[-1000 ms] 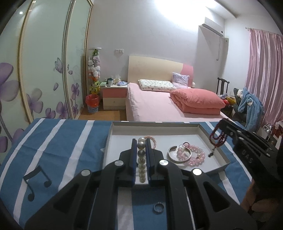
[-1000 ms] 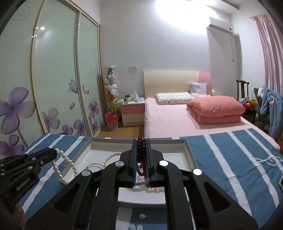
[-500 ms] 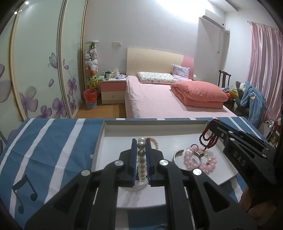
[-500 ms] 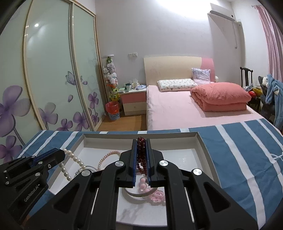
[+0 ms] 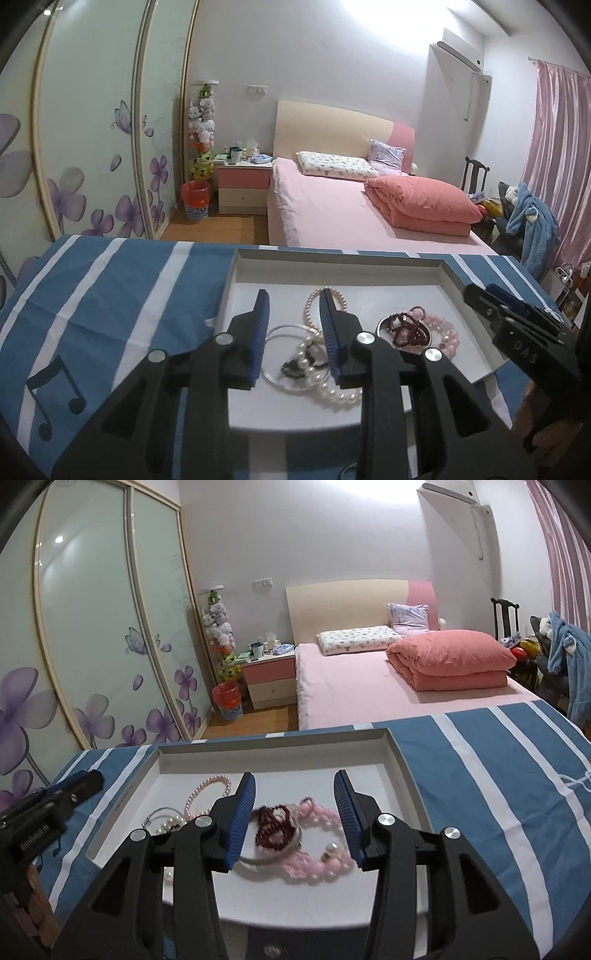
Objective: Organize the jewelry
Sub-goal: 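Withdraw both tools and move them over the pearl earring and silver ring, then grasp the pearl stud earring with the right tool while the left tool grasps the silver ring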
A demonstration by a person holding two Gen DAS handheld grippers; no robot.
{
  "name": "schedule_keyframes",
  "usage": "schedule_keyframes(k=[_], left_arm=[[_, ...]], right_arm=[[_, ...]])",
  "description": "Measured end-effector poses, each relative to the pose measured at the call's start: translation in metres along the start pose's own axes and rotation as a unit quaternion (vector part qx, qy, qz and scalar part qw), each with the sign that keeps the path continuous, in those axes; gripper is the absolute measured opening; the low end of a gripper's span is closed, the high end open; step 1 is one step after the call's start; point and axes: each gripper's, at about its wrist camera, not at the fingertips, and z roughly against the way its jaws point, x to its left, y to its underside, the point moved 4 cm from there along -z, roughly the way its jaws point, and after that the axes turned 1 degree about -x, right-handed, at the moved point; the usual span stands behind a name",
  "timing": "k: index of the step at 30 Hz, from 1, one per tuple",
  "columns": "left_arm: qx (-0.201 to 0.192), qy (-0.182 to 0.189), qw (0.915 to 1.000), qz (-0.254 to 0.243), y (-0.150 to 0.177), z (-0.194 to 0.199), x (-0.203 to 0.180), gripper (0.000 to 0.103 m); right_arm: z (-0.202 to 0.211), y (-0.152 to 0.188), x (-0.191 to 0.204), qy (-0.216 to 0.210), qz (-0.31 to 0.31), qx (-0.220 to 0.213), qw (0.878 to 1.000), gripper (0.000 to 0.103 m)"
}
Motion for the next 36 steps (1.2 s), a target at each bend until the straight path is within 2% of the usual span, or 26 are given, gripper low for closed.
schedule_keyframes(k=[5, 11, 14, 20, 25, 36], left_arm=[[0.006, -0.005, 1.0, -0.003, 0.012, 0.022, 0.008, 0.041], [0.052, -0.018, 0.9985, 0.003, 0.041, 0.038, 0.026, 0.054], [0.077, -0.027, 0.9966, 0.006, 0.054, 0.041, 0.038, 0.056], [0.098, -0.034, 0.9945, 0.011, 0.073, 0.049, 0.051, 0.057], [0.1, -0.029, 0.9945, 0.009, 0.078, 0.052, 0.05, 0.057], [0.107, -0.018, 0.9941, -0.003, 0.082, 0.051, 0.033, 0.058]], right_arm=[[0.019, 0.01, -0.001, -0.007, 0.008, 0.015, 1.0, 0.045], [0.024, 0.041, 0.005, -0.033, 0.026, 0.086, 0.995, 0.04], [0.019, 0.063, 0.01, -0.037, 0.039, 0.131, 0.99, 0.04], [0.007, 0.088, 0.019, -0.027, 0.066, 0.177, 0.982, 0.04], [0.0, 0.091, 0.022, -0.014, 0.077, 0.184, 0.98, 0.028], [-0.004, 0.09, 0.024, 0.002, 0.096, 0.179, 0.979, 0.021]])
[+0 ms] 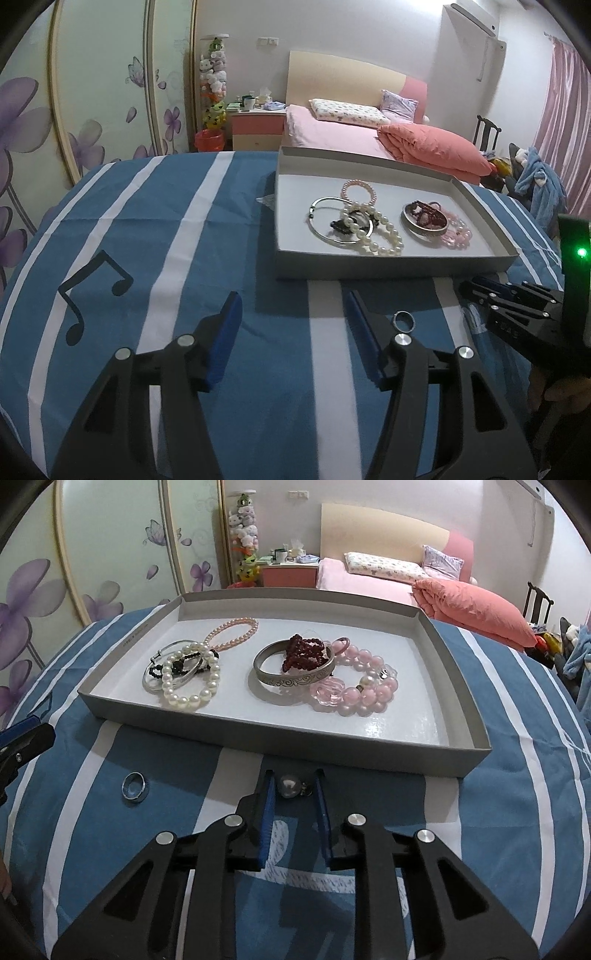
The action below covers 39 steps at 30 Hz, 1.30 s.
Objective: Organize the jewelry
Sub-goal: 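Grasp the pearl stud earring with the right tool while the left tool grasps the silver ring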
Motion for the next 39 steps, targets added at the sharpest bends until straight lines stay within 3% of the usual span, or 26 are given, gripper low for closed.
schedule_keyframes(k=[9, 15, 19, 25, 31, 36, 39], left_arm=[[0.006, 0.018, 0.9995, -0.025, 0.002, -0.001, -0.025, 0.058], [0.02, 0.04, 0.9963, -0.073, 0.009, -0.007, -0.056, 0.057], [0.041, 0.045, 0.9929, -0.102, 0.016, -0.019, -0.077, 0.052], [0.069, 0.035, 0.9919, -0.101, 0.019, -0.041, -0.087, 0.047], [0.071, 0.019, 0.9928, -0.095, 0.019, -0.05, -0.09, 0.038], [0.067, 0.014, 0.9936, -0.089, 0.017, -0.05, -0.087, 0.022], [0.068, 0.008, 0.994, -0.086, 0.019, -0.047, -0.081, 0.022]], right_arm=[[0.001, -0.001, 0.005, 0.009, 0.02, -0.002, 1.0, 0.017], [0.012, 0.011, -0.008, 0.007, 0.005, 0.0, 1.0, 0.017], [0.019, 0.019, -0.019, 0.009, -0.008, 0.001, 1.0, 0.017], [0.019, 0.021, -0.02, 0.008, -0.01, -0.001, 1.0, 0.017], [0.019, 0.021, -0.021, 0.004, -0.014, -0.001, 1.0, 0.017], [0.019, 0.021, -0.021, 0.006, -0.013, -0.001, 1.0, 0.017], [0.019, 0.021, -0.021, 0.005, -0.012, -0.001, 1.0, 0.017]])
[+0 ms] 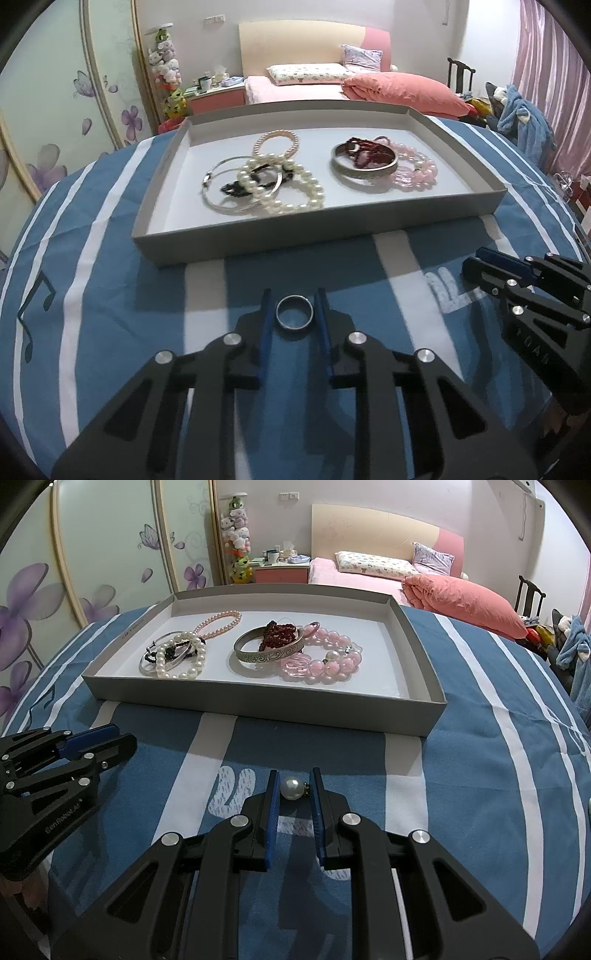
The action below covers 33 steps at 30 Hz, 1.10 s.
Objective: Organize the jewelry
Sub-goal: 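Grasp the pearl stud earring with the right tool while the left tool grasps the silver ring, then lift the earring and ring and carry both over the gray tray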
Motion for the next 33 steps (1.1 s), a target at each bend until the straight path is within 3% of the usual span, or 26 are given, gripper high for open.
schedule_keyframes(k=[13, 33], left_arm=[[-0.007, -0.025, 0.9996, 0.011, 0.011, 0.009, 0.023, 0.023], [-0.015, -0.019, 0.999, 0.037, 0.012, 0.018, 0.032, 0.022]], right_arm=[[0.001, 0.003, 0.007, 0.002, 0.015, 0.0, 1.0, 0.017], [0.014, 0.003, 0.006, -0.015, -0.008, -0.018, 1.0, 0.017]])
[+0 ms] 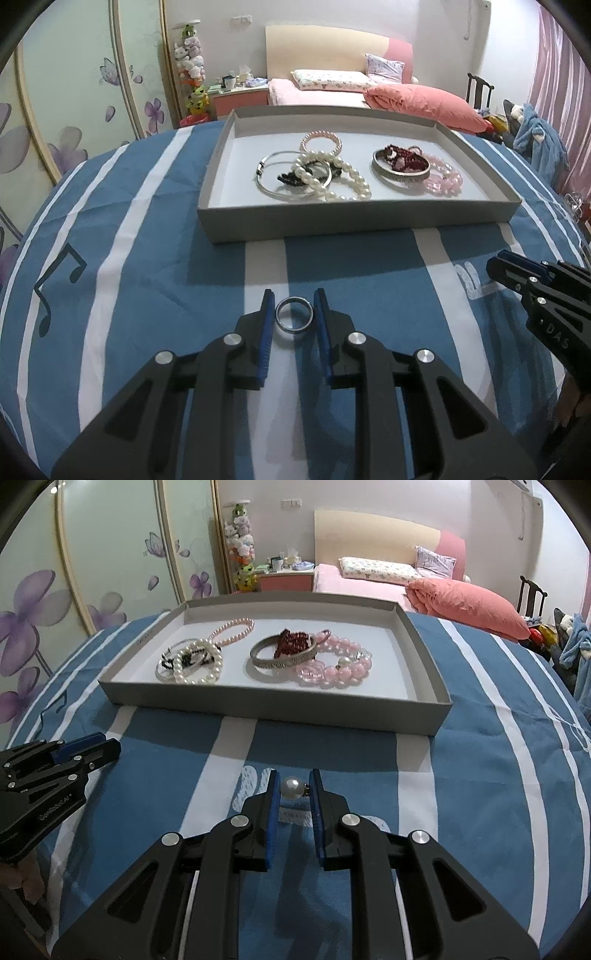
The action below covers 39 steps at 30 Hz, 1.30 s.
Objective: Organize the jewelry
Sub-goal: 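Lift the earring and ring and carry both over the gray tray, then open the right tool to drop the earring while the left tool releases the ring in the tray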
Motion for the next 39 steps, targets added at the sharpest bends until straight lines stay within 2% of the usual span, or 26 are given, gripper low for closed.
schedule_keyframes(k=[4, 10, 19, 23, 31, 39], left_arm=[[-0.025, -0.003, 0.9997, 0.005, -0.005, 0.013, 0.002, 0.022], [-0.074, -0.005, 0.9971, 0.013, -0.015, 0.037, 0.004, 0.022], [-0.169, -0.012, 0.9854, 0.019, -0.028, 0.079, 0.003, 0.022], [-0.199, -0.018, 0.9797, 0.015, -0.032, 0.09, 0.001, 0.022], [-0.216, -0.019, 0.976, 0.018, -0.037, 0.094, -0.001, 0.022], [-0.231, -0.02, 0.9727, 0.018, -0.041, 0.097, -0.001, 0.022]], right_arm=[[0.011, -0.006, 0.001, -0.003, -0.005, -0.021, 1.0, 0.017], [0.035, -0.017, 0.005, -0.003, -0.007, -0.077, 0.997, 0.017], [0.076, -0.035, 0.014, 0.013, -0.001, -0.184, 0.983, 0.017], [0.087, -0.04, 0.016, 0.029, 0.001, -0.223, 0.974, 0.017], [0.093, -0.05, 0.023, 0.055, 0.017, -0.266, 0.962, 0.017], [0.092, -0.056, 0.018, 0.061, 0.006, -0.276, 0.959, 0.017]])
